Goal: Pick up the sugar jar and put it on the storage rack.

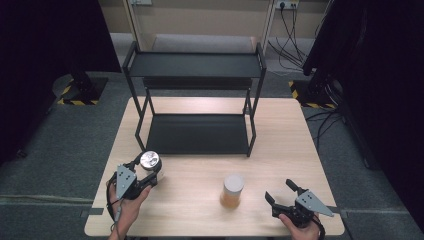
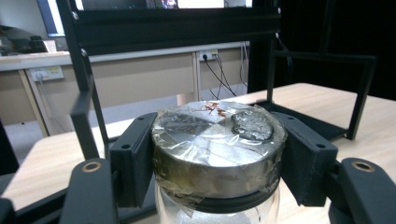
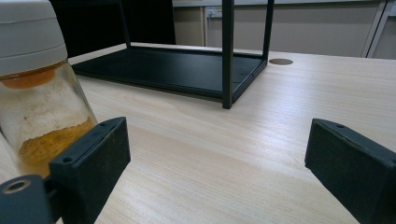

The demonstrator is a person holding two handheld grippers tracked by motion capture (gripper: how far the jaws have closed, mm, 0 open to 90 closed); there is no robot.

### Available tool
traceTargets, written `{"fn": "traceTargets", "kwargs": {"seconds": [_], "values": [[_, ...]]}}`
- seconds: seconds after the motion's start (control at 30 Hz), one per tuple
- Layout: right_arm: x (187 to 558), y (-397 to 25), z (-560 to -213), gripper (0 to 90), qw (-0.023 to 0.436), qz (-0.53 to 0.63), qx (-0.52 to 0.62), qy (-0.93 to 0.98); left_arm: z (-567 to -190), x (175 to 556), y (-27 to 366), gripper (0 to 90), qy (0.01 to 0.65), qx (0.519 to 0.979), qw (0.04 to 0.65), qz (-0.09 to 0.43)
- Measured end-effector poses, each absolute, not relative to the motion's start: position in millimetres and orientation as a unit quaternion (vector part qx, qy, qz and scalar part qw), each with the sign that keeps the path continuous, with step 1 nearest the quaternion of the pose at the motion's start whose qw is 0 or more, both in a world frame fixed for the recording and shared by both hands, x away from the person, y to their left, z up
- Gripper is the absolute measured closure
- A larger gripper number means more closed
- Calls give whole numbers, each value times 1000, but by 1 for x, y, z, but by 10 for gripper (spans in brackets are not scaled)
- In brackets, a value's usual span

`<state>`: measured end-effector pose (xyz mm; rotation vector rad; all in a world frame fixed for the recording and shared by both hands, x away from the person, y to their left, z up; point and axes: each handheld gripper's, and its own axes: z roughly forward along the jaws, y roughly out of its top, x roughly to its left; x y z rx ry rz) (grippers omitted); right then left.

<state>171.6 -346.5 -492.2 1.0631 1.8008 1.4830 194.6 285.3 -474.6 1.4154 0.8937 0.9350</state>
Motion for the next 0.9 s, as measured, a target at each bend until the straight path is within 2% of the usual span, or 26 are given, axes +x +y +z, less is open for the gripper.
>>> {"fn": "traceTargets", "kwargs": {"seconds": [0.9], "values": [[171,-346,-493,71,287,555,396,672,-432,206,278,347,360,574,592,435]]}}
